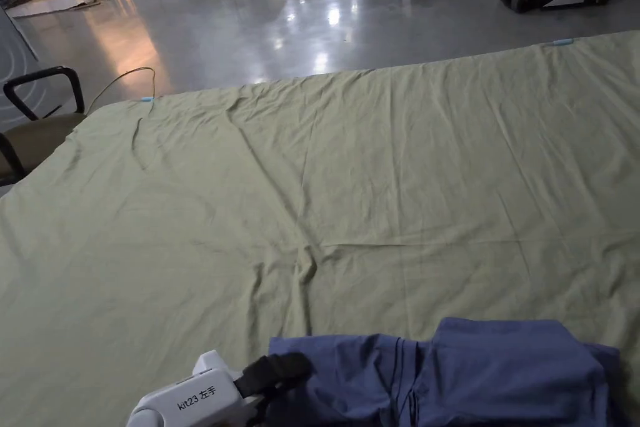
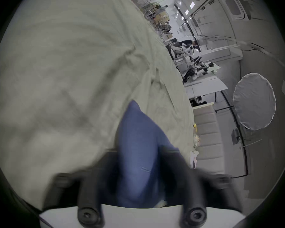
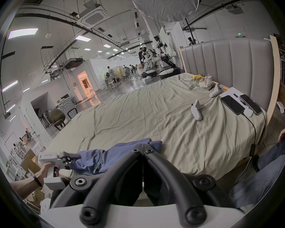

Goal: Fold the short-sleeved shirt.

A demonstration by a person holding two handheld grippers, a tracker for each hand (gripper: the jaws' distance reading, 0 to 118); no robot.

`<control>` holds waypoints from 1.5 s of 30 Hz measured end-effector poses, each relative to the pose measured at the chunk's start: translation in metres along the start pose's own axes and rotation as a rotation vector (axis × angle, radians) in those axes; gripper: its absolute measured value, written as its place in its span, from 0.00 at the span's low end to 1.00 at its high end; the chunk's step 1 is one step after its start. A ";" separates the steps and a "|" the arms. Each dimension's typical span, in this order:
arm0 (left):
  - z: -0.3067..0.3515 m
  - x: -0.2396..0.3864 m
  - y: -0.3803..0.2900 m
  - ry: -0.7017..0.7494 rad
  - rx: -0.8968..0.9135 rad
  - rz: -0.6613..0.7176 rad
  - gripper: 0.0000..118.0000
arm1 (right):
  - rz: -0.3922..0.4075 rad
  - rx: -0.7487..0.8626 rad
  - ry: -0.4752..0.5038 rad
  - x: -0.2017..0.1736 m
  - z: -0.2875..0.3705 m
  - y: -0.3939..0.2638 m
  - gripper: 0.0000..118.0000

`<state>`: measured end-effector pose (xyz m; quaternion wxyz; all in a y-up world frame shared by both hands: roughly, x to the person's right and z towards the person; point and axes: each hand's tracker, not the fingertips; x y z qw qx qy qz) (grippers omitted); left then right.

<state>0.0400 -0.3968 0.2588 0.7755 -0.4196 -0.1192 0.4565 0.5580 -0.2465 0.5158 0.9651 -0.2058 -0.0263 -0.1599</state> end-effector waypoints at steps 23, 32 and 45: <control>0.030 0.149 -0.029 0.082 0.063 -0.495 0.08 | -0.023 0.015 0.084 -0.029 -0.010 0.004 0.00; -0.084 0.166 -0.110 0.115 -0.218 -0.676 0.54 | -0.089 0.008 0.048 -0.013 0.009 0.002 0.00; -0.059 0.136 -0.089 -0.095 -0.182 -0.394 0.01 | -0.124 -0.077 0.109 -0.018 -0.007 -0.016 0.00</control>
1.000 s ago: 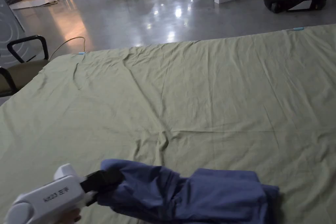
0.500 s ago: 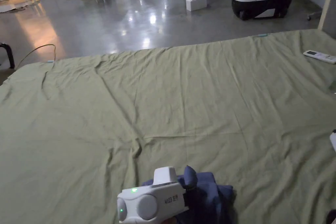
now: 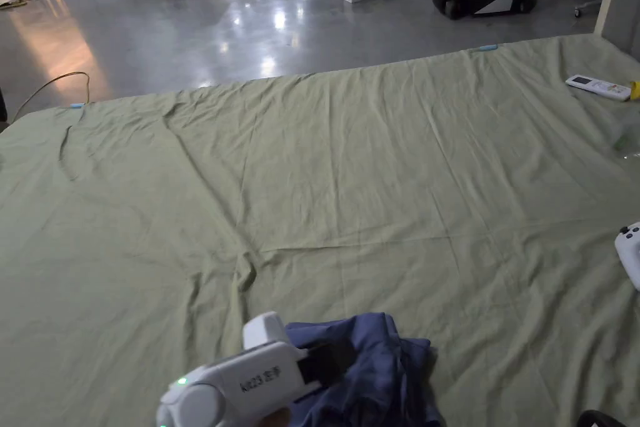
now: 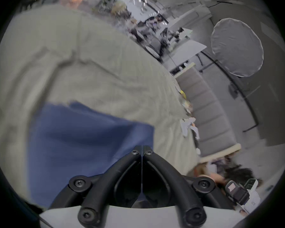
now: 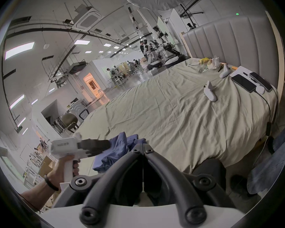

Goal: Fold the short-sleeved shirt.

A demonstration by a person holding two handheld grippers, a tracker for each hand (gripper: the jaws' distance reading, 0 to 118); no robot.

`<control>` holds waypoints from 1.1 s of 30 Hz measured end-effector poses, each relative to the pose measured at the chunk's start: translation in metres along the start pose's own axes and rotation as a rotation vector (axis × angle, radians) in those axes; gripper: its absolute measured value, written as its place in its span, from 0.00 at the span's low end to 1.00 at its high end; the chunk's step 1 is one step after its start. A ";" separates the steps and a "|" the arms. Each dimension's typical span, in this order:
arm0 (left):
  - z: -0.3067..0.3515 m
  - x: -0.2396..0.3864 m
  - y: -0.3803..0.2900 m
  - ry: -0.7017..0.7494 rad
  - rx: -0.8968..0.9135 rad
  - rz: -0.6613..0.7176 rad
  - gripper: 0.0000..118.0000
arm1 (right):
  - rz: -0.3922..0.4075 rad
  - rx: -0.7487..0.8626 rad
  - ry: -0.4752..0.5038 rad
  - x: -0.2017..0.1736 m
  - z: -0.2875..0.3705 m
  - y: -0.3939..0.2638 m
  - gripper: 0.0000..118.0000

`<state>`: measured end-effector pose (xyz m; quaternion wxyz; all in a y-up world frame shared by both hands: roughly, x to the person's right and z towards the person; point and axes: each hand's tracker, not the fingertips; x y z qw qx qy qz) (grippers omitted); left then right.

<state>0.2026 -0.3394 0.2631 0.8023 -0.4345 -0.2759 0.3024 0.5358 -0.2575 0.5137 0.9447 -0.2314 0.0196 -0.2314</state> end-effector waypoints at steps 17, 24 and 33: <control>0.079 0.003 0.014 -0.017 0.158 -0.149 0.02 | 0.189 -0.287 0.186 -0.068 -0.169 -0.009 0.00; 0.110 -0.075 0.022 0.093 0.157 0.002 0.83 | 0.538 -0.563 -0.053 -0.079 -0.276 -0.050 0.00; 0.031 -0.120 0.014 -0.022 0.014 0.148 0.87 | 0.411 -0.541 -0.012 -0.064 -0.272 -0.039 0.00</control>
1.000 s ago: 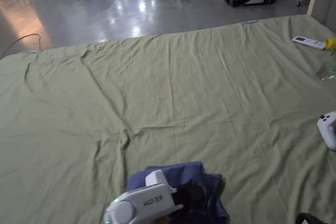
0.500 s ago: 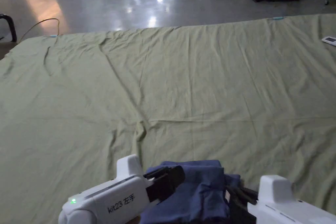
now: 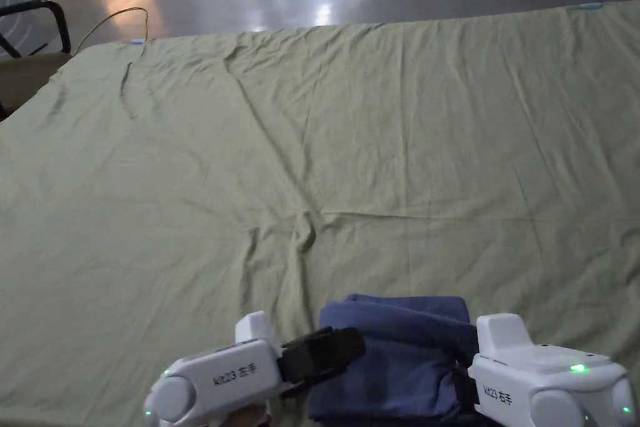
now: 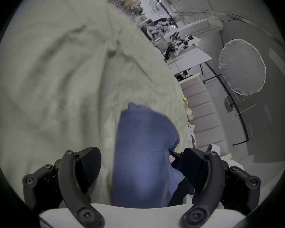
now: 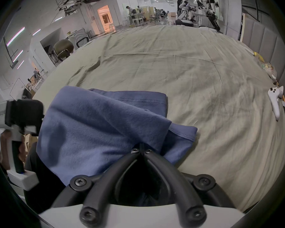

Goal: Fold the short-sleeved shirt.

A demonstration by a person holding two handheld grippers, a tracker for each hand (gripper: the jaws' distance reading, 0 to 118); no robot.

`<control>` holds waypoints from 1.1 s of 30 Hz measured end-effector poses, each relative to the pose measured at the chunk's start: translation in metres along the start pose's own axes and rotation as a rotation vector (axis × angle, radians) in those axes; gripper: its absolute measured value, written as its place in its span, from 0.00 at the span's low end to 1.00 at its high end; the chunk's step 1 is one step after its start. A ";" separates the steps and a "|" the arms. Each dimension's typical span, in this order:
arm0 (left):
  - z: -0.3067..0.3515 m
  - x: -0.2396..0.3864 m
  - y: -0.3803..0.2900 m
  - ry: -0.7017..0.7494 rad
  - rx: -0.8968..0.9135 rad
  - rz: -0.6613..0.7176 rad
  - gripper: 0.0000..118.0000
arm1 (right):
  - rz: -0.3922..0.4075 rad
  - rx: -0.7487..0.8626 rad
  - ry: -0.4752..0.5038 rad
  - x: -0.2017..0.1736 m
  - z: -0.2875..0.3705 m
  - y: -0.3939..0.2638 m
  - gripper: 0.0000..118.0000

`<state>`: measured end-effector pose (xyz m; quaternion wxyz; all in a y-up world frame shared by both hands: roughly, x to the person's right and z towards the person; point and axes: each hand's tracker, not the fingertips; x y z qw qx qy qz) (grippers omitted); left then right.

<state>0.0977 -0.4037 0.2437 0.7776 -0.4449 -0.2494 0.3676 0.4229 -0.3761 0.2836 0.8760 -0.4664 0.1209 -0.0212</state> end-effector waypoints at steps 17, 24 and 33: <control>0.172 0.000 0.094 0.373 0.120 -0.176 0.21 | -0.265 0.184 0.201 0.006 0.077 -0.017 0.00; 0.215 -0.066 0.153 0.764 0.096 -0.186 0.22 | -0.324 0.178 0.279 0.014 0.091 -0.042 0.00; 0.246 0.015 0.130 0.941 0.338 -0.451 0.73 | -0.323 0.358 0.138 0.018 0.138 -0.032 0.00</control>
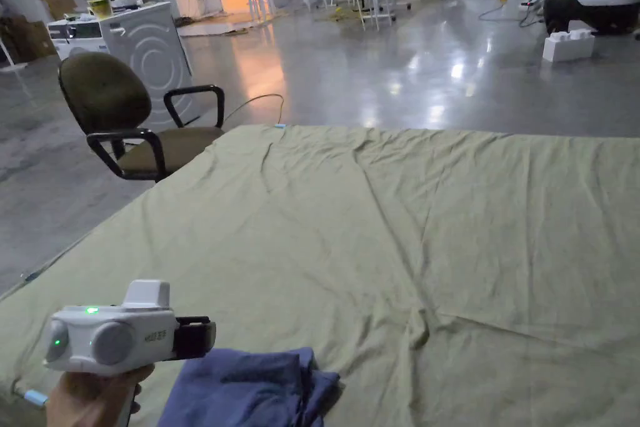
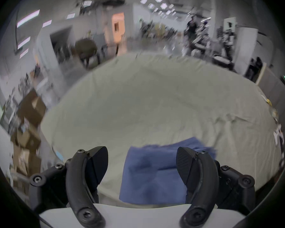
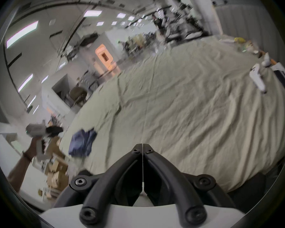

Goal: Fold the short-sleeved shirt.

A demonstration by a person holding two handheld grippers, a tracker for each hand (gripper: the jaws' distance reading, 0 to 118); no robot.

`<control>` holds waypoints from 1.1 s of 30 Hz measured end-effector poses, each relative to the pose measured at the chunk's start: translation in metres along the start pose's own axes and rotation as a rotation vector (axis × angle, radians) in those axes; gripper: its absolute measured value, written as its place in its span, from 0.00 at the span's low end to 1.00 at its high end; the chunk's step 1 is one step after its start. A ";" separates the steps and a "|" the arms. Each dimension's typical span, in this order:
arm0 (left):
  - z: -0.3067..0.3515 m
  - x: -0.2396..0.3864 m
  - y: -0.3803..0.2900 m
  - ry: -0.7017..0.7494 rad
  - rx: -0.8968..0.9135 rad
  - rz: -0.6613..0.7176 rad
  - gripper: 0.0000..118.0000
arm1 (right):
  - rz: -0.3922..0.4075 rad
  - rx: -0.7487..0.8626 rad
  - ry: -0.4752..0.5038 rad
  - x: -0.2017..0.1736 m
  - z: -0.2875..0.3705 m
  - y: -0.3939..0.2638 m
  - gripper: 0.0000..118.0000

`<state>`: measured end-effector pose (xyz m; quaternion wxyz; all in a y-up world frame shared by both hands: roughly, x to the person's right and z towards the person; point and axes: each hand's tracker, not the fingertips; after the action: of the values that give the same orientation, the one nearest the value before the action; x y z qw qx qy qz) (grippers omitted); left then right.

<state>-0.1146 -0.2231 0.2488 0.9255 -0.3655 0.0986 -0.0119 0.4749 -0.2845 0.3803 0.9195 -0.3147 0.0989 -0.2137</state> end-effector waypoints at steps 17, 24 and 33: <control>0.267 0.148 -0.032 -0.203 0.801 -0.135 0.61 | 0.427 0.530 -0.122 -0.078 0.132 0.072 0.00; 0.281 0.172 -0.057 -0.217 0.776 -0.145 0.08 | 0.450 0.588 -0.144 -0.071 0.156 0.064 0.00; 0.286 0.174 -0.059 -0.230 0.757 -0.101 0.01 | 0.420 0.608 -0.142 -0.070 0.165 0.059 0.00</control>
<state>0.1132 -0.0897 0.4628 0.9980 -0.0020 -0.0352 -0.0519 0.4842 -0.1225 0.4759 0.9993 -0.0145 0.0295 -0.0179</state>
